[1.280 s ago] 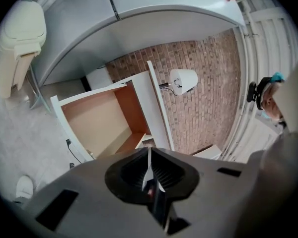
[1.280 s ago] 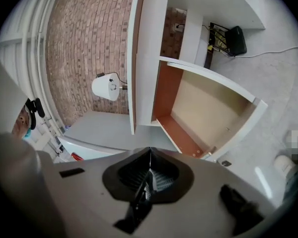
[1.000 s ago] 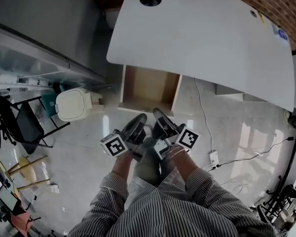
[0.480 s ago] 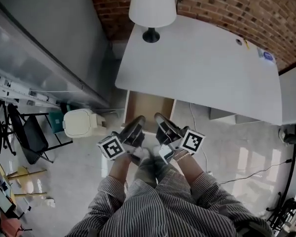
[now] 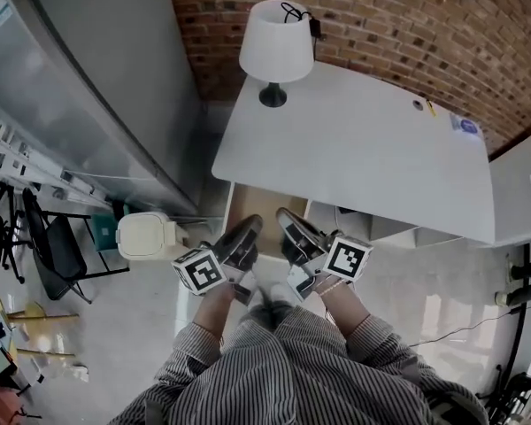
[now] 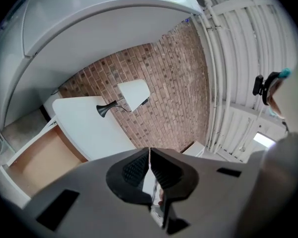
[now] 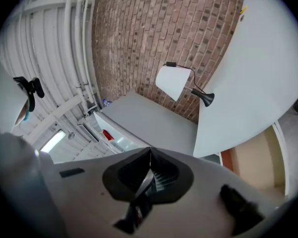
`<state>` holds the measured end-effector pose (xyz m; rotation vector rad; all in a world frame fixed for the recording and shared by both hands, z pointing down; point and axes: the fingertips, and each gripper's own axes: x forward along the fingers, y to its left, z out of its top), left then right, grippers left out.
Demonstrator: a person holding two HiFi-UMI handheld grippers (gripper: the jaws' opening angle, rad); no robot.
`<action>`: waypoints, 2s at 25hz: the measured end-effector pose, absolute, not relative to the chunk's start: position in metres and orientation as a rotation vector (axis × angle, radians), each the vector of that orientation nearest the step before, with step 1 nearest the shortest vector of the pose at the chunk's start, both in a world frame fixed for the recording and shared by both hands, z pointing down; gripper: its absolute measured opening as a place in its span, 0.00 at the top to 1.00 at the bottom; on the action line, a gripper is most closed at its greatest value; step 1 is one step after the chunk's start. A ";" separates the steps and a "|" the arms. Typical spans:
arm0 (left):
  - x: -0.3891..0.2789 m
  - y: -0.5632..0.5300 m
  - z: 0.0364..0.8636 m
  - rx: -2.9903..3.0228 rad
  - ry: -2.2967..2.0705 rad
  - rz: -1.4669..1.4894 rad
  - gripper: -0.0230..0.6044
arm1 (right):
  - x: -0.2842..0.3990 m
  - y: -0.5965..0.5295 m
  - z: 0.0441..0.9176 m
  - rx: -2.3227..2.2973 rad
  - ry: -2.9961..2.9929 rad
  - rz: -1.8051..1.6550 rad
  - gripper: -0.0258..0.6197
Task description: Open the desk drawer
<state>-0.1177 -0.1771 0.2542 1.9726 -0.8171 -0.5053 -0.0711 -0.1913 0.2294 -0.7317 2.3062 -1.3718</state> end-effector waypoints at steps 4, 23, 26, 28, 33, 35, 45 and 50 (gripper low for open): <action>-0.118 -0.178 0.240 2.052 -0.898 -0.468 0.93 | -0.067 -0.191 0.232 -0.796 2.422 -1.294 0.93; -0.111 -0.194 0.218 2.257 -1.153 -0.190 0.93 | -0.058 -0.209 0.222 -1.069 2.688 -1.014 0.93; -0.109 -0.197 0.213 2.276 -1.171 -0.174 0.93 | -0.055 -0.209 0.223 -1.089 2.705 -0.979 0.93; -0.109 -0.195 0.213 2.284 -1.171 -0.163 0.93 | -0.056 -0.208 0.224 -1.090 2.710 -0.975 0.93; -0.106 -0.191 0.217 2.282 -1.164 -0.152 0.93 | -0.057 -0.205 0.225 -1.082 2.716 -0.972 0.93; -0.102 -0.188 0.219 2.287 -1.162 -0.142 0.93 | -0.055 -0.205 0.225 -1.084 2.717 -0.971 0.93; -0.099 -0.189 0.217 2.294 -1.166 -0.135 0.93 | -0.058 -0.199 0.225 -1.069 2.747 -0.963 0.93; -0.101 -0.189 0.217 2.268 -1.163 -0.154 0.93 | -0.059 -0.196 0.226 -1.061 2.761 -0.957 0.93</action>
